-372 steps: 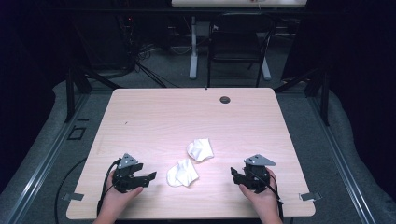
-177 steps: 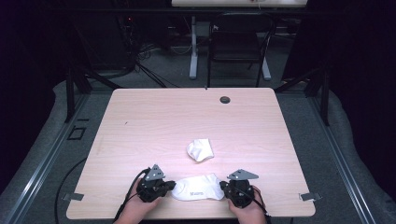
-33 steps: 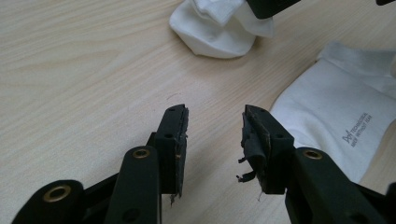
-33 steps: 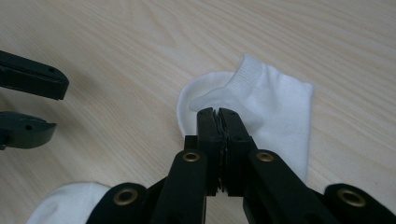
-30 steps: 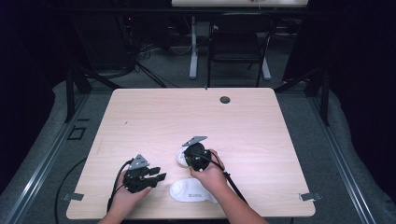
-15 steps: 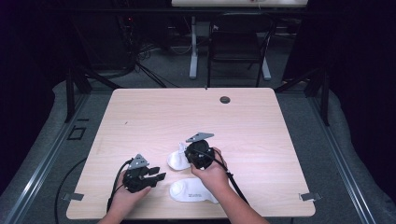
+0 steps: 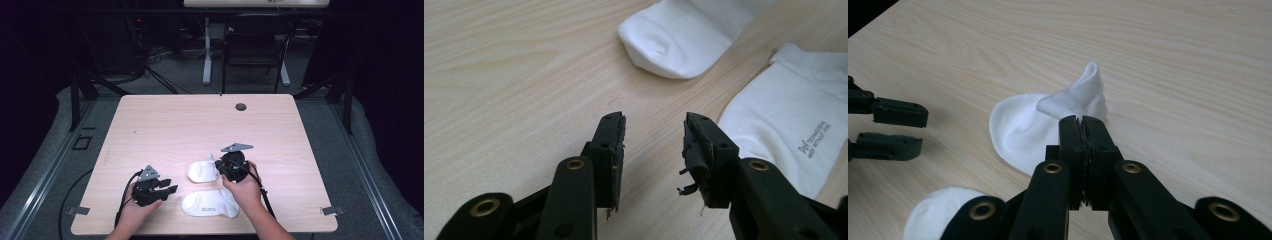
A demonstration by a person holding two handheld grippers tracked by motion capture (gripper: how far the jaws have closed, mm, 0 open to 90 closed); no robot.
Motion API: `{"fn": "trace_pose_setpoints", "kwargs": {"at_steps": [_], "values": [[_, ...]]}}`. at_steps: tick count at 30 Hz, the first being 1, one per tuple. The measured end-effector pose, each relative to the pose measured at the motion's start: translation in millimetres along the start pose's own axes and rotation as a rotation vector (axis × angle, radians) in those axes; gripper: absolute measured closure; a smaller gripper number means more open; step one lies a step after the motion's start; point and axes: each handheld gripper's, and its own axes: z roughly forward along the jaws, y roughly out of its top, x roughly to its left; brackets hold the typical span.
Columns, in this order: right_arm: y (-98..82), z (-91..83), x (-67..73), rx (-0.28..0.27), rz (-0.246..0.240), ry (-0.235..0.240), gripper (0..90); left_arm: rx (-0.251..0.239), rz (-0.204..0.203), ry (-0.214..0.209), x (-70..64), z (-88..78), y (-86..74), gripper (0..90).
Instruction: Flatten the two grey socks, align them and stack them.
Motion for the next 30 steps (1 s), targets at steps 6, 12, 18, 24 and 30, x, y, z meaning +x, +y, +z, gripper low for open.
{"fn": "trace_pose_setpoints", "kwargs": {"at_steps": [6,12,18,24,30], "values": [[-10.8,0.3,-13.7,0.005,0.039,-0.016,88.5,0.005,0.005,0.003,0.3,1.4,-0.3,60.2],[-19.8,3.3,-27.1,0.012,0.067,-0.042,88.1,0.007,0.001,0.006,0.9,2.5,-0.5,60.1],[-32.4,11.8,-44.6,0.035,0.1,-0.059,87.2,0.007,-0.002,0.007,1.3,3.2,-0.4,60.1],[-46.1,16.7,-56.4,0.067,0.105,-0.084,81.6,0.005,-0.005,0.008,1.7,2.9,-0.7,60.1],[-51.8,17.3,-61.5,0.053,0.065,-0.13,77.2,0.004,-0.008,0.012,2.9,3.5,-0.4,60.1]]}}
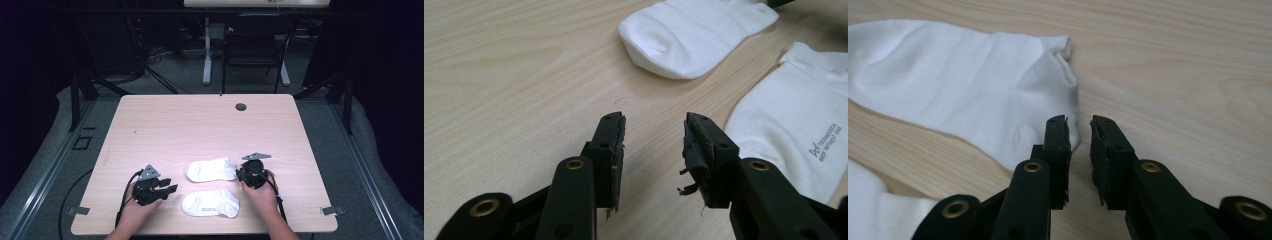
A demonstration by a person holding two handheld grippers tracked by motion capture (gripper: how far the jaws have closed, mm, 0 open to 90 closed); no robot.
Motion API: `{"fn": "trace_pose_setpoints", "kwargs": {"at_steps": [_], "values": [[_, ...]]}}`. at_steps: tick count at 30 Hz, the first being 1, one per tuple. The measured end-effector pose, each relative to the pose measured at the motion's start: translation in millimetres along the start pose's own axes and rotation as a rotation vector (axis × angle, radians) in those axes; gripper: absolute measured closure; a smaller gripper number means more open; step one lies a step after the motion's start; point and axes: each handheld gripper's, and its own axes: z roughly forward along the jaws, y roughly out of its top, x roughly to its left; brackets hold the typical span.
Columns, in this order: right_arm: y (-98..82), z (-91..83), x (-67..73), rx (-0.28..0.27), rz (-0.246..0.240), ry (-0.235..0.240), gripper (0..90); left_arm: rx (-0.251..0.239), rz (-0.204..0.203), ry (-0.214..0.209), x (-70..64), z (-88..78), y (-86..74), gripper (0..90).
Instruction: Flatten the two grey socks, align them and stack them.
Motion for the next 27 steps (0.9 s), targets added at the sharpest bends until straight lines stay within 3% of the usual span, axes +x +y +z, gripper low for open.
{"fn": "trace_pose_setpoints", "kwargs": {"at_steps": [3,10,15,18,19,24,27], "values": [[-0.6,-1.8,-2.6,-0.011,0.009,-0.005,75.8,0.0,0.001,-0.001,1.0,-0.3,0.3,60.1],[6.3,-8.3,-4.4,-0.056,0.017,0.04,70.5,-0.006,0.01,0.022,2.6,1.9,5.1,60.0],[13.5,-7.2,-2.3,-0.061,0.001,0.068,64.6,-0.015,-0.025,-0.005,1.8,6.9,13.3,56.9],[16.1,-5.2,-2.0,-0.073,-0.003,0.077,63.1,-0.022,-0.016,0.008,2.4,10.3,18.9,55.6],[16.4,-3.9,-2.4,-0.074,0.002,0.081,62.7,-0.027,-0.038,-0.006,3.4,14.6,26.1,55.5],[16.1,3.4,-1.9,-0.05,-0.002,0.099,61.1,-0.007,-0.01,0.044,3.3,25.4,38.1,55.1],[16.5,6.2,0.0,-0.065,-0.007,0.116,64.0,-0.006,-0.024,0.047,3.0,29.8,40.6,54.1]]}}
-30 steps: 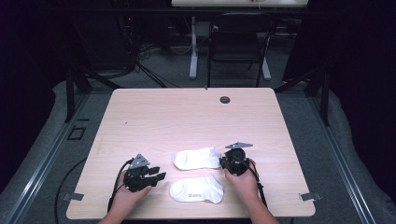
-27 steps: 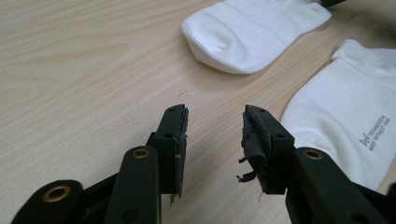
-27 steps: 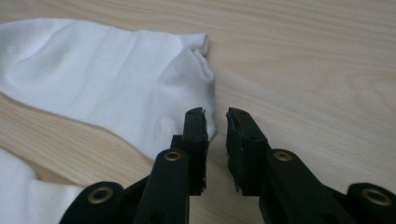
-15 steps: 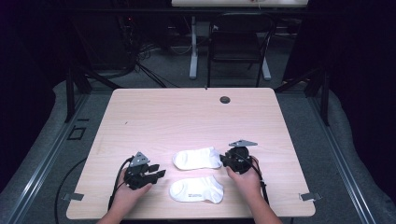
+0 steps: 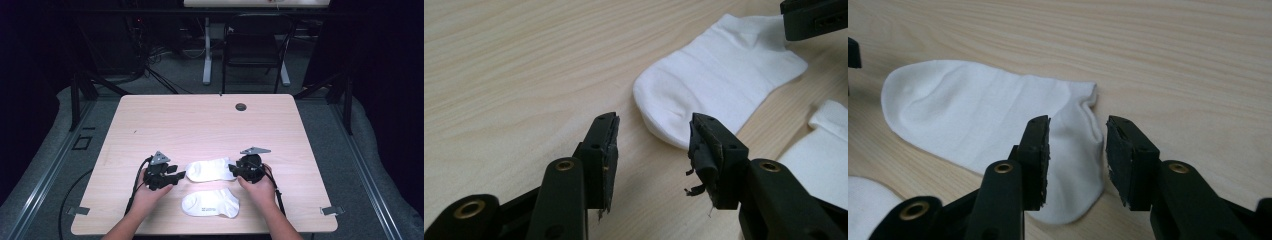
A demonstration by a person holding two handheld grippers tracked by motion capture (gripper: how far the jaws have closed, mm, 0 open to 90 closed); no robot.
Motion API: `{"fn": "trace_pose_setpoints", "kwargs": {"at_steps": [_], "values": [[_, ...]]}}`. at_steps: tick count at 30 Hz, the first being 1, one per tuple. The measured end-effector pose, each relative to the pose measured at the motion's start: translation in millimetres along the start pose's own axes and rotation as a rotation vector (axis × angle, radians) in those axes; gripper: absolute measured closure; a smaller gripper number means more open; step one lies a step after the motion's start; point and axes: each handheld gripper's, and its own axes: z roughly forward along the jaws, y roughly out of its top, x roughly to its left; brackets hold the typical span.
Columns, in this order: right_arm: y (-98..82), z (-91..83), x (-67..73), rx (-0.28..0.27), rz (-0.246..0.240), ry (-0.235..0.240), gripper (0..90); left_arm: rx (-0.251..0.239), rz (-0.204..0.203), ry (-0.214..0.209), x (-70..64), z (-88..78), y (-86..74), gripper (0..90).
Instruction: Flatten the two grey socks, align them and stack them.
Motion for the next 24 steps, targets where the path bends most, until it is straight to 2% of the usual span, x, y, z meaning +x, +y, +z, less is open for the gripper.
{"fn": "trace_pose_setpoints", "kwargs": {"at_steps": [4,9,15,18,20,24], "values": [[0.0,0.7,0.1,0.013,-0.009,0.002,70.4,0.001,-0.019,0.0,0.7,4.7,3.4,51.4],[-1.8,-2.5,2.3,0.024,-0.032,-0.013,85.9,-0.005,-0.027,0.009,-0.2,7.3,9.5,51.4],[-6.9,-3.4,3.5,0.014,-0.042,0.002,87.1,-0.011,-0.016,0.011,-4.4,11.2,15.5,53.4],[-8.3,-4.3,2.1,0.01,-0.025,0.007,87.1,0.016,-0.011,0.02,-4.9,15.5,18.0,54.8],[-9.1,-5.1,2.3,0.016,-0.04,0.003,87.1,0.012,-0.017,0.024,-5.3,16.7,17.7,55.2],[-12.1,-6.5,3.4,0.015,-0.053,-0.005,87.2,0.037,-0.008,0.04,-3.4,20.6,17.3,56.1]]}}
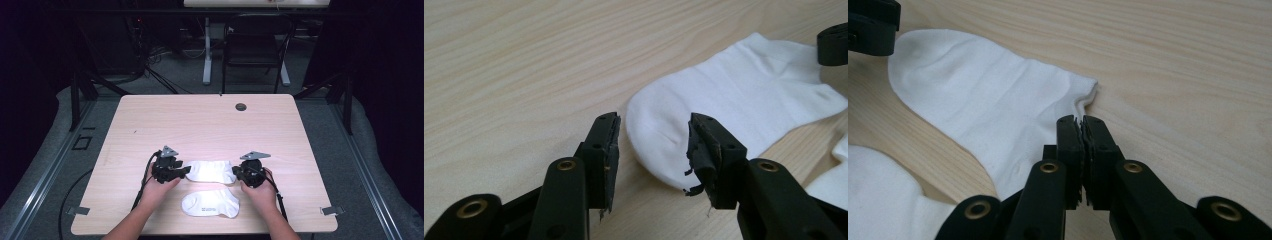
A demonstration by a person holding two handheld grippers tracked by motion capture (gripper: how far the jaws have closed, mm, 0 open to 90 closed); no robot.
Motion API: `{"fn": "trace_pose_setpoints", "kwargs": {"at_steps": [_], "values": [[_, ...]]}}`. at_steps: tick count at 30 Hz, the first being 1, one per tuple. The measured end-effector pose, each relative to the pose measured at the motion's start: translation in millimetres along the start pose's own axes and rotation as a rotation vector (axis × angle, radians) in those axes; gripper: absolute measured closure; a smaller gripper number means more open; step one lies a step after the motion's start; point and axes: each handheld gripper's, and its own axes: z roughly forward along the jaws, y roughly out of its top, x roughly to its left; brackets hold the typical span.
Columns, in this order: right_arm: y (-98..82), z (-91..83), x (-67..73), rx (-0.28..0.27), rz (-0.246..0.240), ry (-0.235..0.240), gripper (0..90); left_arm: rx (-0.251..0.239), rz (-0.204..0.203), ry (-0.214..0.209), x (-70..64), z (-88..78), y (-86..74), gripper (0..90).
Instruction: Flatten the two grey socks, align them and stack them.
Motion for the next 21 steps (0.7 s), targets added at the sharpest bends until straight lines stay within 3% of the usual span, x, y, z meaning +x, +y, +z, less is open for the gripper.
{"fn": "trace_pose_setpoints", "kwargs": {"at_steps": [7,17,21], "values": [[-1.1,-1.0,-0.6,0.002,0.015,0.004,87.2,0.031,-0.002,-0.007,1.6,4.4,-1.4,61.6],[-1.8,-0.9,-4.3,-0.005,0.032,0.009,87.0,0.05,-0.011,-0.004,3.0,8.0,-3.1,78.6],[-2.2,0.1,-4.5,-0.003,0.031,0.013,81.1,0.051,-0.015,-0.008,3.9,8.7,-3.3,81.7]]}}
